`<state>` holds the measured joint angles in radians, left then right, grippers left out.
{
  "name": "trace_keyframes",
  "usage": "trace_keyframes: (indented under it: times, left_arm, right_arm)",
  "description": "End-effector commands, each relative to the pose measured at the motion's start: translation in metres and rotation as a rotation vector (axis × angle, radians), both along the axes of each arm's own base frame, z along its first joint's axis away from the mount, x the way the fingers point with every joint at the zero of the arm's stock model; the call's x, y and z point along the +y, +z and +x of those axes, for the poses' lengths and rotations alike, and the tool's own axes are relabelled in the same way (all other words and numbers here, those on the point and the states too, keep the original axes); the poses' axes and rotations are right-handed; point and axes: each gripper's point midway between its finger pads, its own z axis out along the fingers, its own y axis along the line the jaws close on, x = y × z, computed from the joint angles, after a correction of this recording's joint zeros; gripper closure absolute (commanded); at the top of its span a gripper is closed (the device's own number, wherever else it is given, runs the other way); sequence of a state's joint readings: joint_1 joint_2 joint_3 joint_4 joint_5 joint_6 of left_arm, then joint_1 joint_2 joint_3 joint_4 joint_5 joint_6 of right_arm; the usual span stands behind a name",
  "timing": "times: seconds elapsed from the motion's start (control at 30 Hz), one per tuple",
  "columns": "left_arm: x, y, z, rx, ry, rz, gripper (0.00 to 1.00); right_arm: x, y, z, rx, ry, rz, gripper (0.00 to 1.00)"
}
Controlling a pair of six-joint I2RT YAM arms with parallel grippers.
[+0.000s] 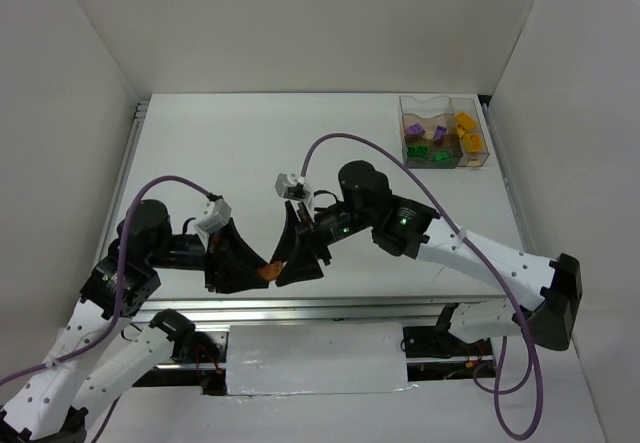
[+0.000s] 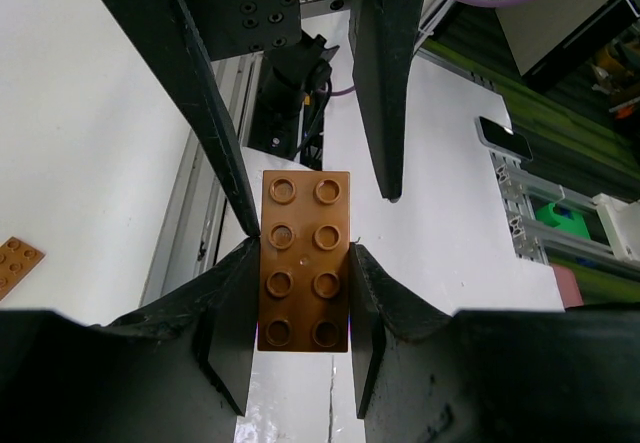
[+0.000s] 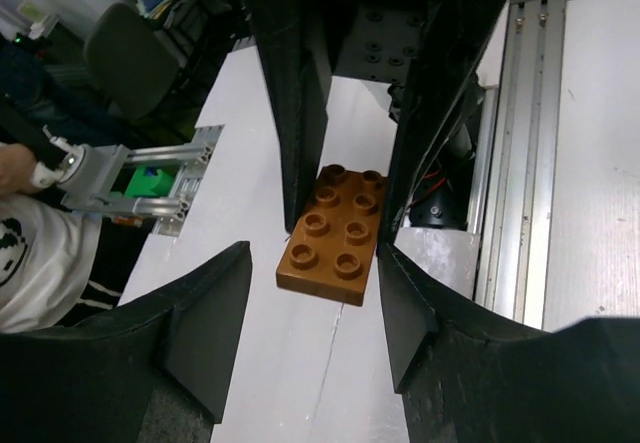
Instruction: Sort the legos into containers by color
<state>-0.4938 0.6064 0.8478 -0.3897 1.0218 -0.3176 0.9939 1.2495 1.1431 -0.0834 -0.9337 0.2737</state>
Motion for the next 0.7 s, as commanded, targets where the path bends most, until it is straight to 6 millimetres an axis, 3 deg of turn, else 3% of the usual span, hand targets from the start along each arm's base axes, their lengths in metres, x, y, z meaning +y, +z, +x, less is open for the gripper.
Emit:
trace_keyframes:
  times: [0.0,0.17,0.27,0.5,0.67]
  left_arm:
    - [-0.001,0.004,0.000,-0.036,-0.013,-0.015,1.00]
    - [0.000,0.004,0.001,-0.040,0.003,-0.012,1.00]
    - [0.000,0.003,0.003,-0.038,0.012,-0.008,1.00]
    - [0.001,0.003,0.006,-0.047,0.038,-0.003,1.00]
    - [0.000,0.003,0.005,-0.045,0.029,-0.004,1.00]
  right_arm:
    - [0.009,0.007,0.007,-0.023,-0.047,-0.019,0.39]
    - [0.012,0.007,0.008,-0.022,-0.056,-0.034,0.44]
    - [0.011,0.004,0.010,-0.026,-0.068,-0.047,0.53]
    - [0.010,-0.013,0.009,-0.012,-0.060,-0.110,0.45]
    - [0.008,-0.013,0.007,-0.021,-0.060,-0.109,0.40]
